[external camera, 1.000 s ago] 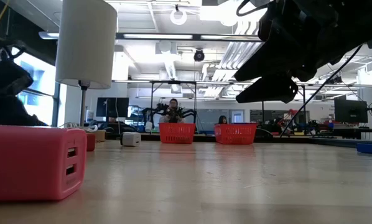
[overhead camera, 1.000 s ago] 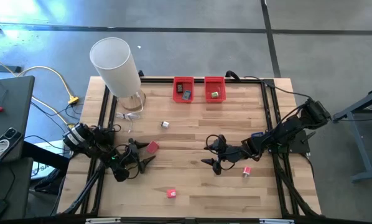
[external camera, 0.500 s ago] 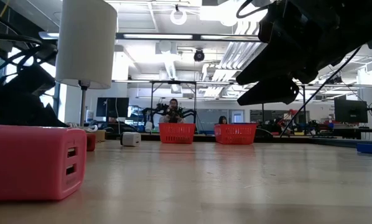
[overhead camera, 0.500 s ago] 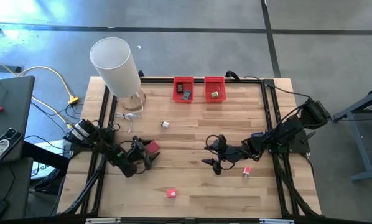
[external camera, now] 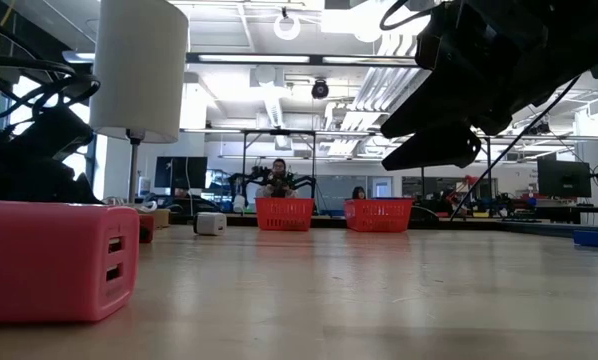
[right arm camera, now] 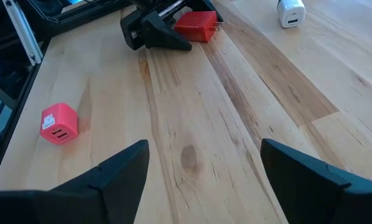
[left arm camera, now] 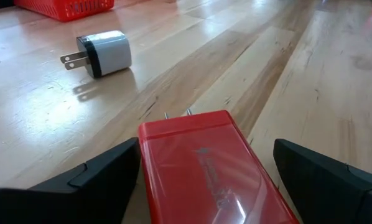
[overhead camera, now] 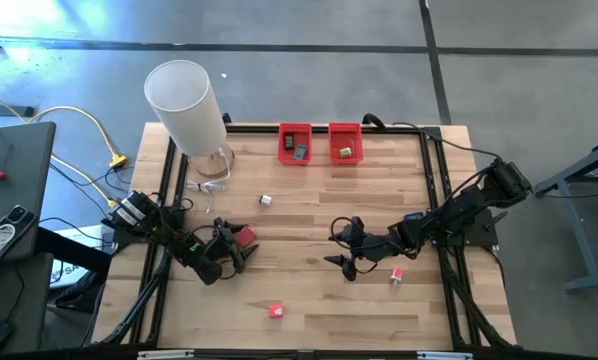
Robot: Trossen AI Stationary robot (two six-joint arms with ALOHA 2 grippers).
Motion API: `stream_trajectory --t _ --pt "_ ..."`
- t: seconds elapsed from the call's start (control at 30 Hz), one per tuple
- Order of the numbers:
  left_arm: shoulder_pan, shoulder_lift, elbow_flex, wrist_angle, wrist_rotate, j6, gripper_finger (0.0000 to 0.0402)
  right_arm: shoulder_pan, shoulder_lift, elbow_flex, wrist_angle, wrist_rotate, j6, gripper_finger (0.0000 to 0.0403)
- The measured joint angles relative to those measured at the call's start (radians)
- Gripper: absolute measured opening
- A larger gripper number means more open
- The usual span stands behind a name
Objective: Pick & Place Office items
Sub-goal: Put the red charger adapter into the right red bin
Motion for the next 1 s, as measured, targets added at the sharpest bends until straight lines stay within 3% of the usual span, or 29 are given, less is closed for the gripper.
stream_trajectory --t 0.43,0.7,1.0 --pt "0.022 -0.001 0.003 -0.079 -0.018 -0.052 0.0357 0.0 0.0 0.0 -0.002 0.0 -0.001 0.0298" --pt "0.047 -0.002 0.007 -0.077 -0.009 -0.057 0.0324 0.0 0.0 0.0 -0.004 0.0 -0.001 0.0298" --pt "0.038 0.001 0.016 -0.098 -0.013 -0.033 0.0321 0.0 0.0 0.0 -0.008 0.003 -0.002 0.0298"
